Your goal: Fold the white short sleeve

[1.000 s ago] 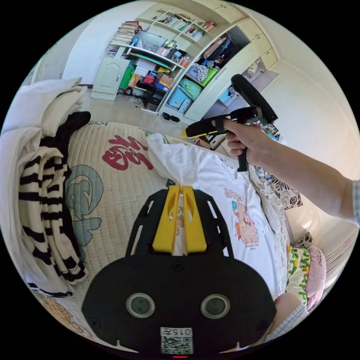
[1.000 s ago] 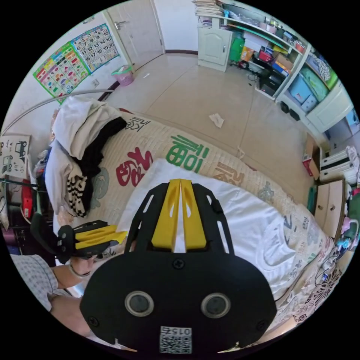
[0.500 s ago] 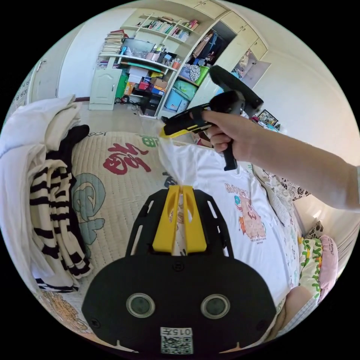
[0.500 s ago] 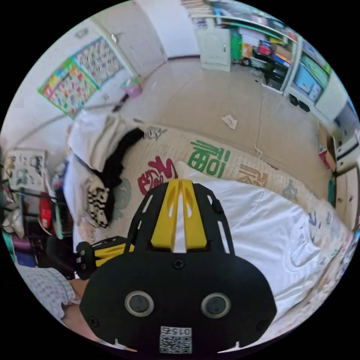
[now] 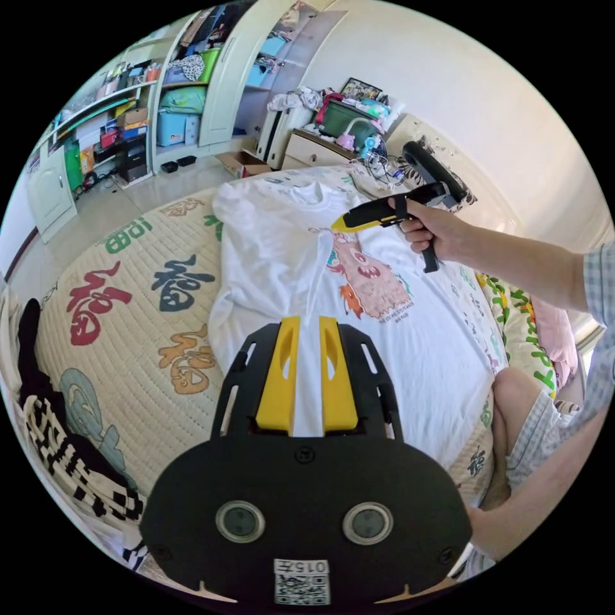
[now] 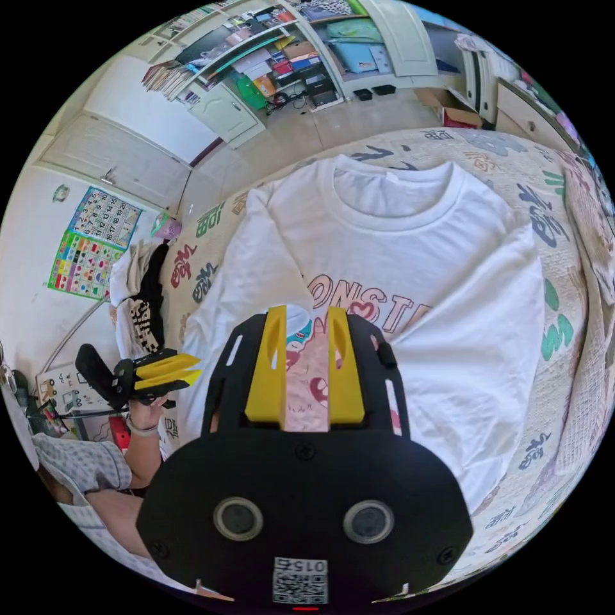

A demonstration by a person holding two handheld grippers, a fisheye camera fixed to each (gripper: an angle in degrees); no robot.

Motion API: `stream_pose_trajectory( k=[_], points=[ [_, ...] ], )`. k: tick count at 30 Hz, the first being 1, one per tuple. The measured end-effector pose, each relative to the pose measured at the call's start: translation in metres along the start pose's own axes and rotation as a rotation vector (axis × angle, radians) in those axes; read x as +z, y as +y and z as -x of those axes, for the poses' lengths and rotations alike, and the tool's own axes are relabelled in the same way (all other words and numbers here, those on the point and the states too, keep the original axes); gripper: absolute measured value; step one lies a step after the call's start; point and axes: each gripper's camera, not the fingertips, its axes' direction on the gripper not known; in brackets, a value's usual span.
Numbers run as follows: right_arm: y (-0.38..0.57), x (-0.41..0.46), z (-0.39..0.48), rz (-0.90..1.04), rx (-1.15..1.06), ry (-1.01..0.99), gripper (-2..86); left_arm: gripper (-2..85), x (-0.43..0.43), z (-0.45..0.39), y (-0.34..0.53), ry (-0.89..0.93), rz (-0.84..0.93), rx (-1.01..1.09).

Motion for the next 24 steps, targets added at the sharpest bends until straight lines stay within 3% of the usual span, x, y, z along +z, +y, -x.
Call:
stream_pose_trajectory(
  k=[3, 8, 14, 24],
  points=[
    [-0.010, -0.003, 0.006, 0.012, -0.037, -0.012, 11.0, 5.6, 0.000, -0.003, -0.016, -0.025, -0.034, -0.020],
    [-0.006, 0.003, 0.016, 0.112, -0.127, 0.213, 3.1, 4.8, 0.037, -0.016, -0.049, -0.052, 0.082, 0.010],
    [0.023, -0.039, -0.019, 0.090, -0.069, 0.193, 3.4, 3.5, 0.041, -0.022, -0.062, -0.053, 0.149, 0.001],
    [0.019, -0.147, -0.098, -0.114, 0.079, 0.305, 9.7, 8.0, 0.004, 0.021, -0.161, -0.083, -0.123, -0.032]
  ],
)
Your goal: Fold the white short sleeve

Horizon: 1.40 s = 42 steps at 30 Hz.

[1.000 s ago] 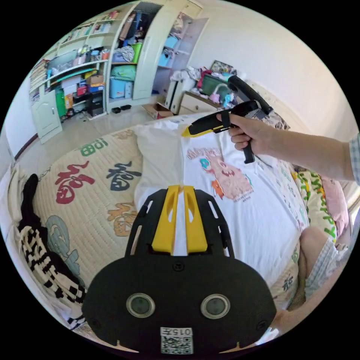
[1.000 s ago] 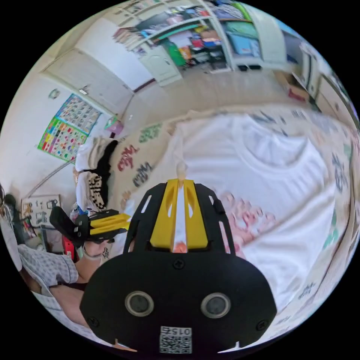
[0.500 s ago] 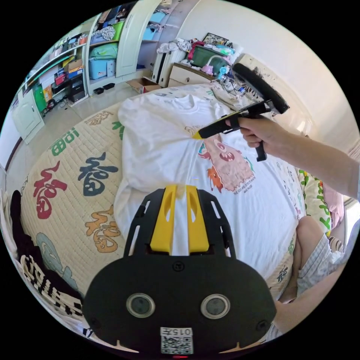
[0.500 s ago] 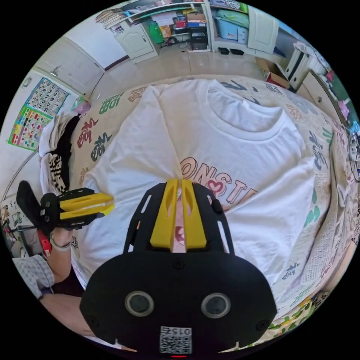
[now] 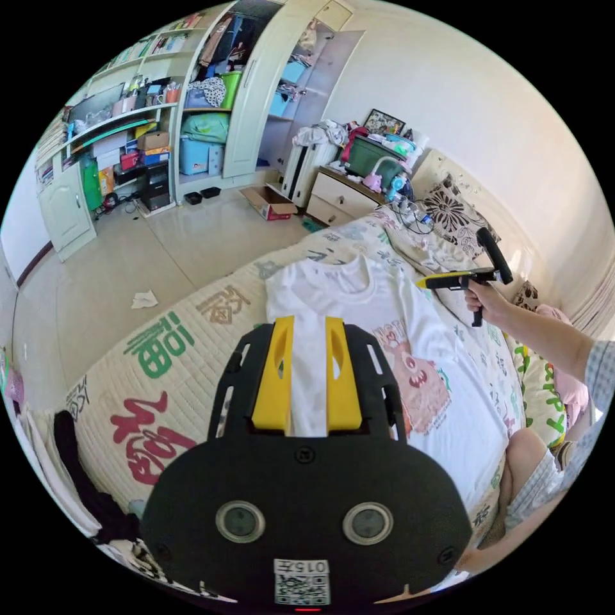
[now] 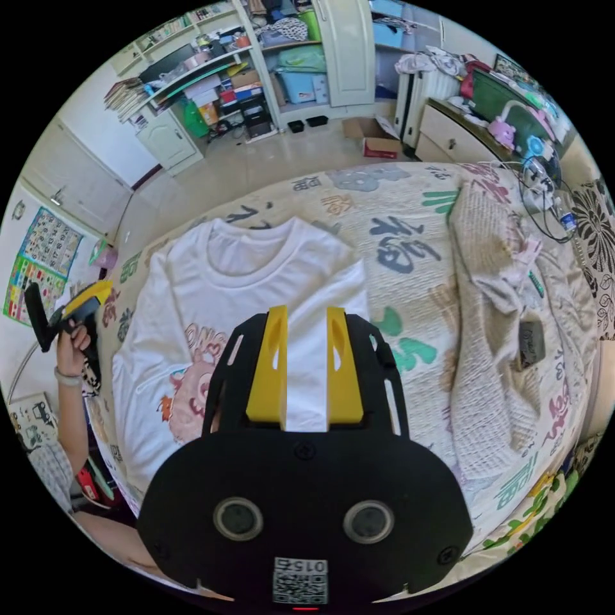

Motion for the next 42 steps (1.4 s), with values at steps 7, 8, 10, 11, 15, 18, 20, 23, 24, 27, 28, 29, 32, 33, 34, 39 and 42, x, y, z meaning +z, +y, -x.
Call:
stream_pose_trajectory(
  k=[7, 8, 10, 11, 15, 18, 20, 23, 24, 27, 28, 29, 32, 33, 34, 39, 42],
  points=[
    [-0.023, 0.001, -0.023, 0.078, 0.089, 0.102, 11.1, 6.7, 0.065, -0.003, -0.082, -0.166, 0.121, -0.046],
    [-0.023, 0.002, -0.022, 0.086, 0.092, 0.125, 11.2, 6.7, 0.074, -0.003, -0.084, -0.186, 0.128, -0.065],
    [-0.022, 0.002, -0.021, 0.090, 0.111, 0.157, 11.1, 6.9, 0.093, -0.002, -0.084, -0.165, 0.194, -0.096],
    [-0.020, 0.003, -0.021, 0.092, 0.126, 0.161, 10.6, 6.8, 0.108, -0.002, -0.081, -0.144, 0.262, -0.124],
    [-0.013, 0.014, -0.020, 0.166, 0.145, 0.206, 8.2, 3.2, 0.117, -0.013, -0.056, -0.204, 0.205, -0.155],
    [-0.001, 0.009, -0.019, 0.172, 0.145, 0.185, 4.8, 0.3, 0.121, -0.035, -0.048, -0.287, 0.218, -0.056],
    [0.008, 0.000, -0.017, 0.193, 0.122, 0.174, 2.2, -0.2, 0.120, -0.040, -0.045, -0.294, 0.247, -0.041],
    [0.027, -0.016, -0.008, 0.163, 0.083, 0.198, 1.2, -0.4, 0.108, -0.027, -0.035, -0.169, 0.229, -0.129],
    [0.032, -0.020, -0.007, 0.151, 0.085, 0.195, 1.0, -0.4, 0.105, -0.024, -0.033, -0.143, 0.225, -0.149],
    [0.057, -0.050, -0.005, 0.057, 0.108, 0.110, 0.7, -0.3, 0.076, -0.031, -0.024, -0.147, 0.166, -0.138],
    [0.070, -0.065, -0.003, 0.020, 0.097, 0.080, 0.7, -0.2, 0.052, -0.042, -0.018, -0.128, 0.071, -0.086],
    [0.084, -0.083, -0.001, -0.022, 0.072, 0.070, 0.6, -0.1, 0.026, -0.055, -0.007, -0.090, -0.018, -0.031],
    [0.139, -0.136, 0.007, -0.145, -0.022, 0.036, 0.7, 0.0, -0.042, -0.092, 0.035, -0.074, -0.135, 0.133],
    [0.154, -0.147, 0.008, -0.170, -0.041, 0.023, 0.7, 0.0, -0.055, -0.099, 0.046, -0.073, -0.156, 0.165],
    [0.185, -0.169, 0.011, -0.210, -0.074, -0.015, 0.7, 0.0, -0.082, -0.113, 0.073, -0.057, -0.195, 0.213],
    [0.335, -0.209, 0.024, -0.100, -0.053, -0.202, 1.3, 0.4, -0.159, -0.156, 0.205, 0.034, -0.185, 0.219],
    [0.424, -0.191, 0.041, 0.100, -0.030, -0.147, 2.5, 0.6, -0.165, -0.184, 0.291, -0.009, -0.019, 0.126]
  ],
)
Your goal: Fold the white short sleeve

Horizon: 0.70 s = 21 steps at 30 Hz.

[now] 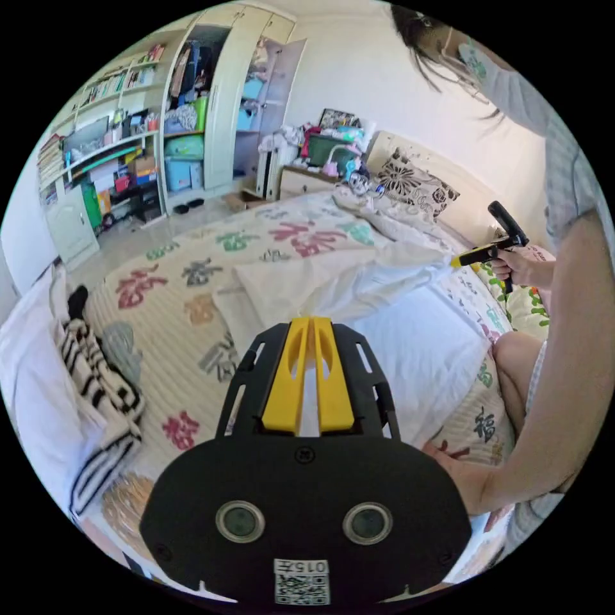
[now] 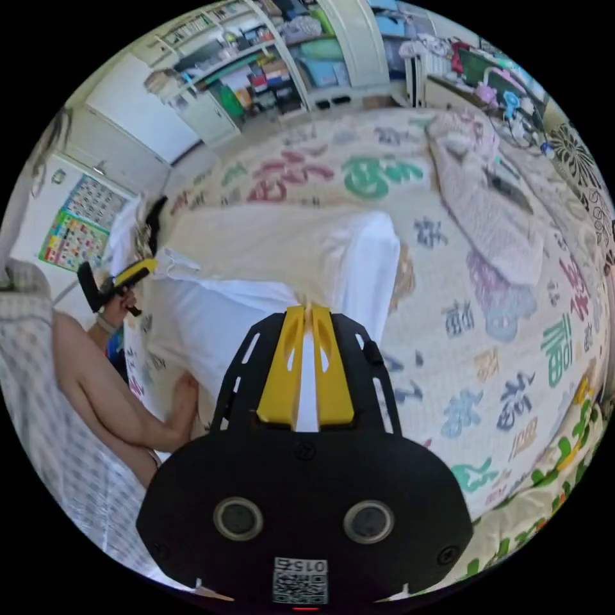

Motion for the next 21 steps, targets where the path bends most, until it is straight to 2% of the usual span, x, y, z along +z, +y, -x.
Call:
stream_pose_trajectory(
  k=[2, 4, 6, 8, 12, 15, 16, 18, 21],
  points=[
    [0.048, 0.033, 0.010, 0.198, 0.010, 0.066, 4.7, 1.0, 0.007, -0.012, 0.049, -0.037, 0.173, -0.168],
    [0.071, 0.042, 0.019, 0.253, -0.012, 0.093, 6.1, 1.9, -0.002, -0.017, 0.067, -0.008, 0.173, -0.238],
    [0.085, 0.039, 0.034, 0.217, -0.087, 0.183, 6.5, 3.9, -0.013, -0.024, 0.072, -0.035, 0.153, -0.236],
    [0.094, 0.036, 0.060, 0.149, -0.245, 0.261, 7.1, 6.9, -0.016, -0.045, 0.066, -0.066, 0.162, -0.095],
    [0.106, 0.044, 0.106, 0.131, -0.524, 0.275, 8.5, 7.8, -0.008, -0.085, 0.052, -0.021, 0.157, 0.157],
    [0.124, 0.063, 0.129, 0.125, -0.664, 0.399, 6.5, 4.4, 0.010, -0.105, 0.055, -0.085, 0.208, 0.302],
    [0.132, 0.072, 0.132, 0.139, -0.695, 0.447, 3.1, 2.8, 0.019, -0.108, 0.059, -0.076, 0.252, 0.349],
    [0.141, 0.082, 0.132, 0.173, -0.713, 0.502, 0.4, 1.4, 0.023, -0.109, 0.063, -0.071, 0.307, 0.359],
    [0.153, 0.064, 0.135, 0.147, -0.704, 0.460, -0.7, 0.4, -0.002, -0.104, 0.069, 0.004, 0.227, 0.294]
  ],
)
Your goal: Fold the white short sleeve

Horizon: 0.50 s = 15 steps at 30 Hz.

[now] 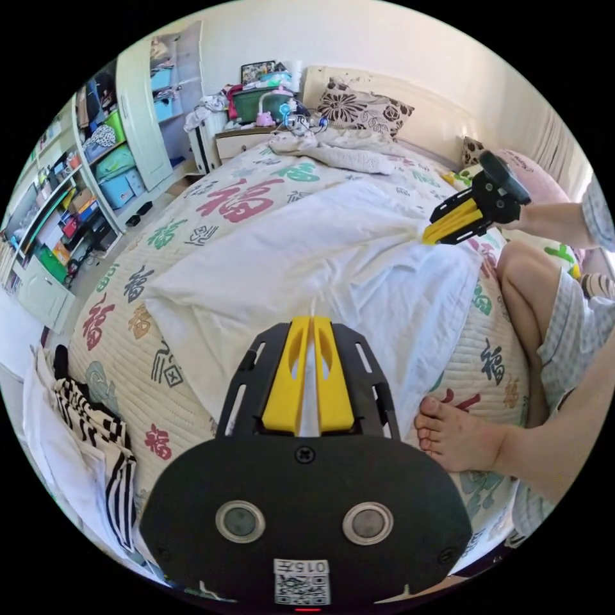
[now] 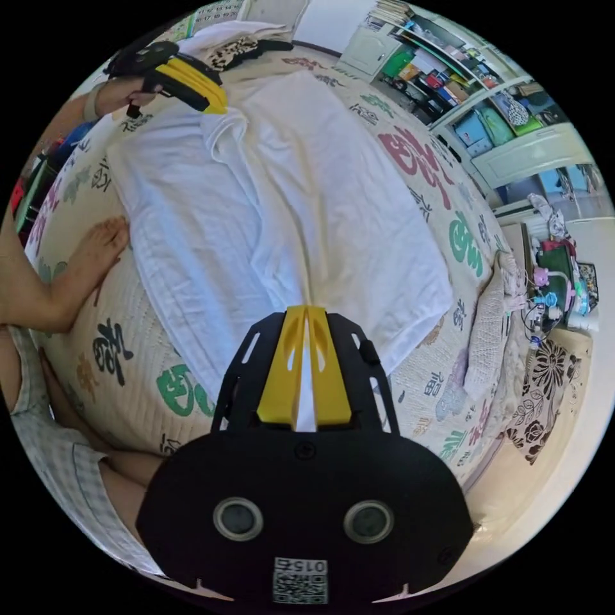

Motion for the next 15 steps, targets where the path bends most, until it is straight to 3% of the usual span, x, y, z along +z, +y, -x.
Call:
stream_pose_trajectory(
  k=[7, 15],
  points=[
    [0.052, -0.046, 0.019, -0.026, -0.037, -0.107, -1.0, -0.1, -0.048, -0.034, 0.067, 0.068, 0.007, 0.033],
    [0.079, -0.028, 0.039, 0.073, -0.079, -0.165, 0.4, 0.5, -0.025, -0.040, 0.123, 0.112, 0.084, -0.068]
  ],
)
